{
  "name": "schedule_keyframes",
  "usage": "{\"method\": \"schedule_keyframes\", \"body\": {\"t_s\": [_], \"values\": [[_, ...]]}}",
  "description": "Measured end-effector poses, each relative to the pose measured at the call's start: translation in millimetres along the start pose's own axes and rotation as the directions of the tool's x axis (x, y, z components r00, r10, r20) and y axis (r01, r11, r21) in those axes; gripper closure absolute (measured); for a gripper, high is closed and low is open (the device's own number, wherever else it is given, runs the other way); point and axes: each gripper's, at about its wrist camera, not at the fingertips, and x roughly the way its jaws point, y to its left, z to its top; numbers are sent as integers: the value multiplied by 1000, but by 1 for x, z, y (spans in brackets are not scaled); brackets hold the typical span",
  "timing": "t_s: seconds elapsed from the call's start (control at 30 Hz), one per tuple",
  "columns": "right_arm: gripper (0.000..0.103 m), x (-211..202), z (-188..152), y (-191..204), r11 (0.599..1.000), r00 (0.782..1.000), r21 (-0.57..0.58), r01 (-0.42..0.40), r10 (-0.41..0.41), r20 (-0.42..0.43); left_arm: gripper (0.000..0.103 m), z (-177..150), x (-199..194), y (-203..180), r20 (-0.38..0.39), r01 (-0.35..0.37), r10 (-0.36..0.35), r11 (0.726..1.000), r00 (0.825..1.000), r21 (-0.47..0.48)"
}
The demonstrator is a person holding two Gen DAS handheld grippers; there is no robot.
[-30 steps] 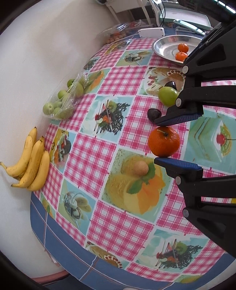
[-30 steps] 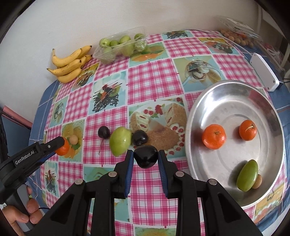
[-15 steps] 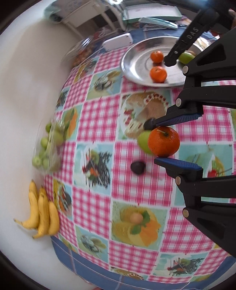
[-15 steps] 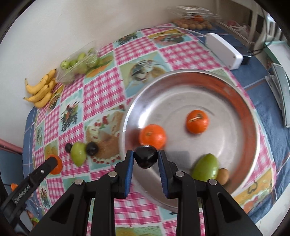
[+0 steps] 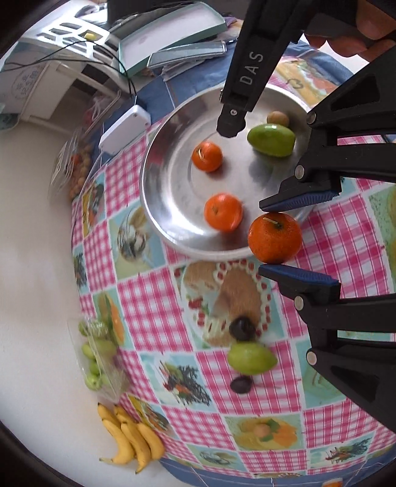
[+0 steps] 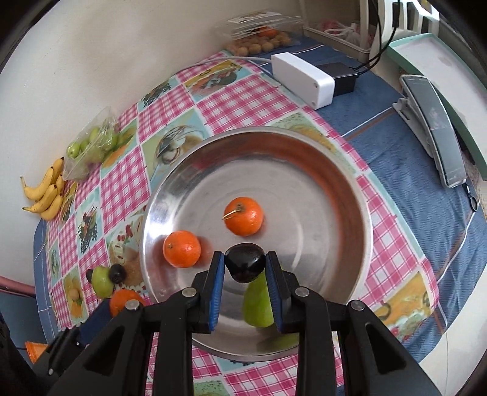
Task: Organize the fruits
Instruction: 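Carry the held orange and plum over the steel bowl with both grippers, then open the left gripper to drop the orange while the right drops the plum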
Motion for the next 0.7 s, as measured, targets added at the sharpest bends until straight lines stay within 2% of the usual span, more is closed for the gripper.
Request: {"method": "schedule_keyframes", "body": {"t_s": [0.23,0.7], "values": [[74,10,-1,-2,1000,999,3,-7,8,-32,65,1,11,-13,5,54,-54,998,999,13],[74,22,-2,-3,1000,998,18,-13,14,-67,65,1,27,-13,15,90,-90,996,996,19]]}}
